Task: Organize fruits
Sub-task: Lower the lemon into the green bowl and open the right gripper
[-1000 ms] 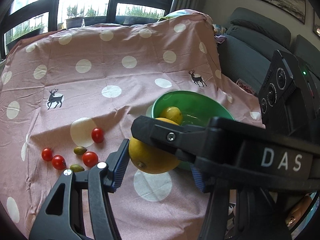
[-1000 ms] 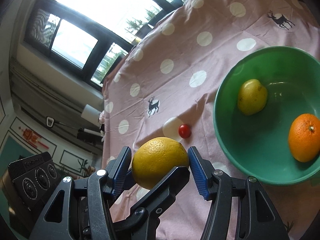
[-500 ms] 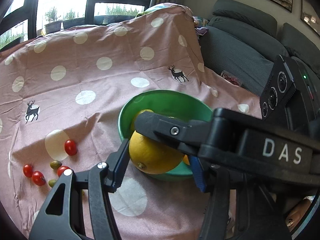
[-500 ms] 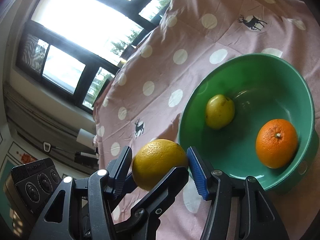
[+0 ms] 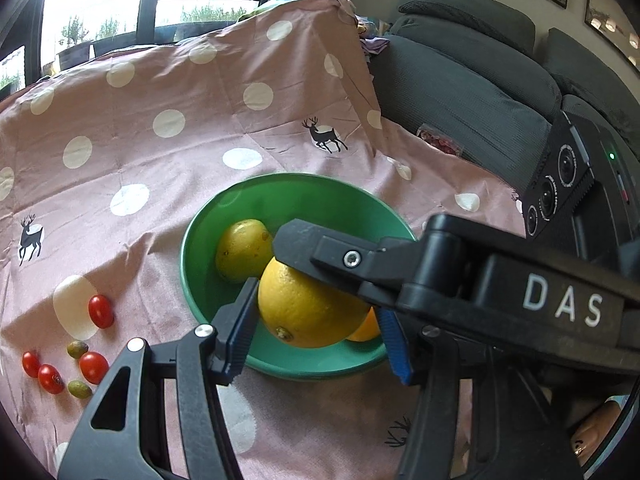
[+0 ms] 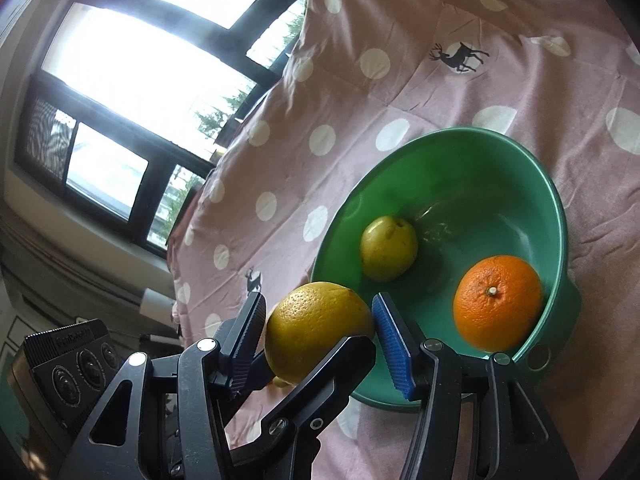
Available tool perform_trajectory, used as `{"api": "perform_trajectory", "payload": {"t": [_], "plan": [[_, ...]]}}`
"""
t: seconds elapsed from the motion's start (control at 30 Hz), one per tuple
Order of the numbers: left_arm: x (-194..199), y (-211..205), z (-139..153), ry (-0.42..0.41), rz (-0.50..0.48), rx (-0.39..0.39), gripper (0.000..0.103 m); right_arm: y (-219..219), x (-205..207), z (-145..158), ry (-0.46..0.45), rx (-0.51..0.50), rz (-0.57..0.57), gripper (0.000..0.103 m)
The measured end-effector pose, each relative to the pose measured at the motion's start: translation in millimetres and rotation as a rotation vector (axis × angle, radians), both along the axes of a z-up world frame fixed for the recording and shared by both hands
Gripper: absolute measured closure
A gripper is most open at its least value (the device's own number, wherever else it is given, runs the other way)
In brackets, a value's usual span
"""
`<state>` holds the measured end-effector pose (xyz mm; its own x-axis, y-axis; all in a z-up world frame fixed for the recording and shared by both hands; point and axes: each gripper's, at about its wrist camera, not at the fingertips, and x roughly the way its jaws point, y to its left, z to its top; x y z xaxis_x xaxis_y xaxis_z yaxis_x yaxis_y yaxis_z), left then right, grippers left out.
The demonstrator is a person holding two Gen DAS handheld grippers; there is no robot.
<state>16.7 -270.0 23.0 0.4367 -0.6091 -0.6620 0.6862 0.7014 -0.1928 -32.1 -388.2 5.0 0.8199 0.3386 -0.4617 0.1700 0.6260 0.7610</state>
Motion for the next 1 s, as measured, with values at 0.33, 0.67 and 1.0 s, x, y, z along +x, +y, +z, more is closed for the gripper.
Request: {"api": "perform_trajectory", "payload": {"t": [0.33, 0.67, 1.0], "plan": [[5, -22, -10, 0.038, -0.077, -0.022, 0.047, -21, -9, -5, 0.024, 0.007, -0.102, 0.044], [9, -31, -23, 0.116, -0.094, -0.051, 0.047, -31, -13, -13, 0.072, 0.013, -0.170, 0.044], [17, -36, -35, 0.190, -0.074, -0.056, 0.047, -32, -14, -12, 0.119, -0.031, -0.226, 0.044]]}}
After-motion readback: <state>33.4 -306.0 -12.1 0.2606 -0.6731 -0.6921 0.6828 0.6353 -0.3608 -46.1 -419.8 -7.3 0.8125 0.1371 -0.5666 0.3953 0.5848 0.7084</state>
